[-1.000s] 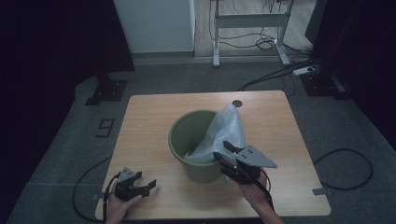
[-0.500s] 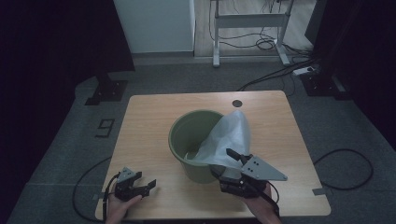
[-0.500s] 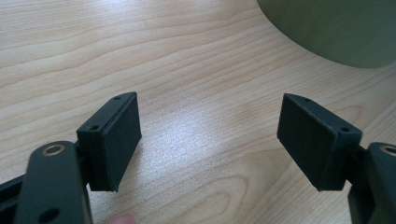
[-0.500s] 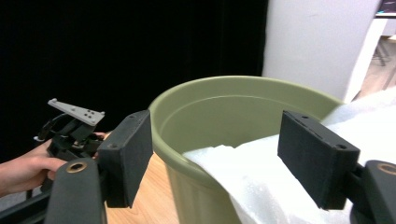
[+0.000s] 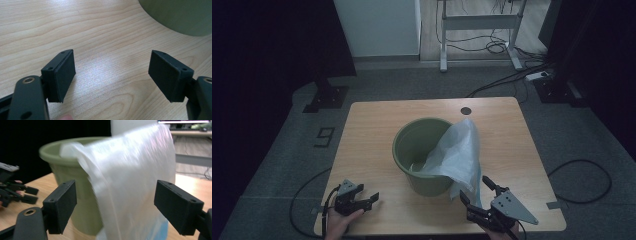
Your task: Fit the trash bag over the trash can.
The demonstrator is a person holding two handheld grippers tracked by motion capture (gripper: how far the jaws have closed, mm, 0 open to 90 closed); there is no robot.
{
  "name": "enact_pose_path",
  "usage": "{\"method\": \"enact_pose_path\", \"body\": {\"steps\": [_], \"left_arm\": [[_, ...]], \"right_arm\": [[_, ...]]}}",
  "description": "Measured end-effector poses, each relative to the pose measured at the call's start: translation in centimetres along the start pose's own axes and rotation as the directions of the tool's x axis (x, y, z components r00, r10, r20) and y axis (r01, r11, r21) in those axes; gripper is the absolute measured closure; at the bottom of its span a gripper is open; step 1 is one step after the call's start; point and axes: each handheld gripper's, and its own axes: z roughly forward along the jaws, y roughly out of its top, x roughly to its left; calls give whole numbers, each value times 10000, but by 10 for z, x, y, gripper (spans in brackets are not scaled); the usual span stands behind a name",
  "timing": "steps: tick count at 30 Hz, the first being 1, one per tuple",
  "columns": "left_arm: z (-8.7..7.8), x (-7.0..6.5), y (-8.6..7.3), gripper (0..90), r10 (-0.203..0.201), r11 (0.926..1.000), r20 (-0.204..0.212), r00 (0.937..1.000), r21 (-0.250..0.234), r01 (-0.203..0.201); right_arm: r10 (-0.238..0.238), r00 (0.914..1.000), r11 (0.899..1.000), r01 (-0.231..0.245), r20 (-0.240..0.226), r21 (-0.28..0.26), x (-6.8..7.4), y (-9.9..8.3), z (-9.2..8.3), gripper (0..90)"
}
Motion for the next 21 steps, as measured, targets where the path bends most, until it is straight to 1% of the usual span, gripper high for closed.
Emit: {"method": "enact_pose_path", "body": {"steps": [3,5,6,9,10,12,13,14,16,19,21], "left_arm": [[0,0,0,214,14,10000,-67,10000,-9,-14],[0,0,1,219,-63,9998,-247,9997,-205,58],[-1,0,1,220,-121,9996,-265,9996,-259,115],[-2,0,1,222,-163,9992,-351,9993,-371,150],[-2,0,1,221,-160,9993,-333,9993,-353,148],[-1,0,1,221,-134,9995,-312,9994,-302,125],[-1,0,1,220,-101,9996,-292,9995,-281,93],[0,0,1,220,-99,9996,-282,9996,-275,91],[0,0,1,220,-91,9996,-264,9996,-271,84],[0,-1,1,220,-87,9996,-248,9997,-254,81],[-1,0,1,221,-86,9996,-240,9997,-276,79]], "right_arm": [[207,9996,9993,-214,208,314,-6,-15,5,180],[269,9991,9979,-287,325,573,-8,-25,10,181],[333,9985,9968,-364,446,716,-10,-31,14,182],[419,9971,9946,-477,639,919,-14,-40,21,210],[395,9960,9938,-476,802,1006,-15,-44,25,243],[390,9928,9931,-510,1133,1055,-18,-50,30,342],[457,9926,9929,-575,1124,1038,-21,-52,32,419],[466,9932,9929,-577,1068,1037,-23,-53,34,474],[313,9935,9942,-422,1090,987,-27,-54,37,592],[353,9910,9950,-469,1288,880,-37,-53,41,757],[317,9887,9959,-437,1464,791,-43,-50,42,838]]}}
